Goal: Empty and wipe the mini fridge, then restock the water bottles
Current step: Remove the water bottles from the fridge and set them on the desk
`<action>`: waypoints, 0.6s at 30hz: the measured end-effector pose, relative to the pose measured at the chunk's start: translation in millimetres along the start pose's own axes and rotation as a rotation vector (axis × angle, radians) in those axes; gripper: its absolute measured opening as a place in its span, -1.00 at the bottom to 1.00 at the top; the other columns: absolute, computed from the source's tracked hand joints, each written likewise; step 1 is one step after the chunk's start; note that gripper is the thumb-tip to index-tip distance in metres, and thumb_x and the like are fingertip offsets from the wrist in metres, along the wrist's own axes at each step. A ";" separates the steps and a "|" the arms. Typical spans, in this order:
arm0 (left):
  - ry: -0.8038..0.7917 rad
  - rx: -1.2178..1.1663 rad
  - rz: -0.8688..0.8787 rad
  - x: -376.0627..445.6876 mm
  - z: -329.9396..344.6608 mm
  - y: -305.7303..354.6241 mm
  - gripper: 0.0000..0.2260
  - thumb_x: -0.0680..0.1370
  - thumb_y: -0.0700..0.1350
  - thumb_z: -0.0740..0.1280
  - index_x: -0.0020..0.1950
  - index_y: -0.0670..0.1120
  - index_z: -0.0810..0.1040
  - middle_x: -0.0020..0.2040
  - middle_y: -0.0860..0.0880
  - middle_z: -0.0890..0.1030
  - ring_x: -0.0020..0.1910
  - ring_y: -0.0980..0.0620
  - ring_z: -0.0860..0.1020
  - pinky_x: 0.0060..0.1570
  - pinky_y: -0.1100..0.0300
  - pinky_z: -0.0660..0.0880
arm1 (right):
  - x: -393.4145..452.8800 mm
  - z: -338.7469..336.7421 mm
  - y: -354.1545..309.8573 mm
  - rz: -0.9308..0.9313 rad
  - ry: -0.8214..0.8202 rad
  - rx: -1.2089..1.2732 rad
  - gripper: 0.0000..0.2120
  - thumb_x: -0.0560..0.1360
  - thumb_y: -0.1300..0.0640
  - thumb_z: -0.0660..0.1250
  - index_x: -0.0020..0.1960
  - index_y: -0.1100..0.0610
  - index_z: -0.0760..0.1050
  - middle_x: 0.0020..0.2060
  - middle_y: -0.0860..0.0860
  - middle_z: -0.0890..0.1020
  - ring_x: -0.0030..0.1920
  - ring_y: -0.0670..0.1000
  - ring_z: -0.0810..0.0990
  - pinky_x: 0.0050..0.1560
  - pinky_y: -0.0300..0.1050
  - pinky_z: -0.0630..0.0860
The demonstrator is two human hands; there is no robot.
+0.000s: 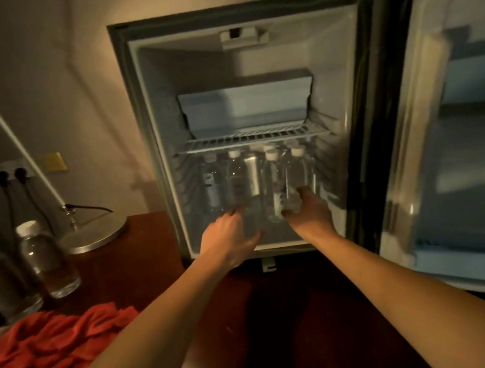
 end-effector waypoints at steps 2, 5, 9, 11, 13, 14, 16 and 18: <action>-0.031 -0.046 -0.017 15.4 8.4 11.7 -0.39 0.52 0.25 0.29 0.50 0.08 0.23 0.44 -0.02 0.41 0.32 -0.10 0.47 0.19 -0.02 0.48 | 15.0 -3.8 7.2 0.045 0.048 0.059 -0.39 0.42 0.05 0.44 0.40 0.15 0.33 0.23 0.15 0.56 0.18 0.19 0.57 0.06 -0.08 0.49; -0.074 -0.218 -0.099 42.9 20.6 24.0 -0.32 0.53 0.22 0.31 0.55 0.06 0.12 0.51 -0.04 0.31 0.41 -0.14 0.39 0.29 -0.07 0.43 | 35.6 -3.7 11.7 0.064 0.073 0.072 -0.34 0.44 0.05 0.43 0.44 0.18 0.24 0.24 0.21 0.55 0.19 0.22 0.56 0.09 -0.03 0.49; -0.005 -0.446 -0.195 79.1 40.6 32.7 -0.25 0.51 0.18 0.37 0.58 -0.04 0.13 0.50 -0.10 0.36 0.43 -0.13 0.37 0.34 0.03 0.38 | 58.9 4.4 13.2 0.026 0.090 0.134 -0.33 0.46 0.14 0.42 0.47 0.21 0.20 0.34 0.20 0.45 0.33 0.23 0.45 0.26 0.07 0.43; 0.050 -0.518 -0.199 90.8 48.4 37.1 -0.34 0.50 0.10 0.41 0.51 -0.07 0.25 0.40 -0.11 0.47 0.37 -0.14 0.44 0.27 0.05 0.40 | 68.5 10.2 15.8 0.019 0.097 0.167 -0.29 0.43 0.12 0.45 0.48 0.16 0.20 0.35 0.16 0.44 0.36 0.20 0.42 0.31 0.06 0.40; 0.078 -0.594 -0.212 100.1 54.4 39.5 -0.40 0.49 0.04 0.43 0.47 -0.07 0.32 0.34 -0.11 0.53 0.32 -0.14 0.49 0.27 0.01 0.45 | 76.1 14.8 17.6 0.041 0.093 0.203 -0.22 0.40 0.08 0.49 0.49 0.10 0.18 0.36 0.13 0.44 0.36 0.17 0.41 0.32 0.03 0.38; 0.088 -0.627 -0.217 104.2 57.3 40.1 -0.42 0.49 0.03 0.44 0.45 -0.06 0.33 0.32 -0.11 0.55 0.29 -0.14 0.51 0.25 -0.02 0.47 | 80.3 17.2 19.3 0.042 0.092 0.220 -0.21 0.38 0.06 0.51 0.49 0.09 0.19 0.35 0.12 0.45 0.36 0.17 0.42 0.32 0.03 0.38; 0.101 -0.668 -0.231 111.1 64.0 39.4 -0.42 0.47 0.06 0.46 0.41 -0.05 0.35 0.28 -0.11 0.57 0.25 -0.15 0.54 0.20 -0.04 0.50 | 85.5 20.0 22.2 0.042 0.098 0.224 -0.24 0.37 0.05 0.52 0.45 0.10 0.22 0.32 0.12 0.47 0.33 0.17 0.44 0.29 0.03 0.40; 0.120 -0.703 -0.246 114.8 69.5 38.7 -0.42 0.45 0.07 0.48 0.38 -0.05 0.37 0.23 -0.10 0.59 0.21 -0.14 0.56 0.17 -0.06 0.51 | 88.2 21.5 25.2 0.020 0.127 0.220 -0.29 0.37 0.05 0.52 0.41 0.13 0.26 0.28 0.14 0.51 0.30 0.18 0.47 0.26 0.03 0.42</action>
Point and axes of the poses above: each hand's wrist, its own x-axis towards the middle knuckle, its own z-axis out of the palm, y = z × x, the point moved 1 cm from there along x, towards the middle knuckle
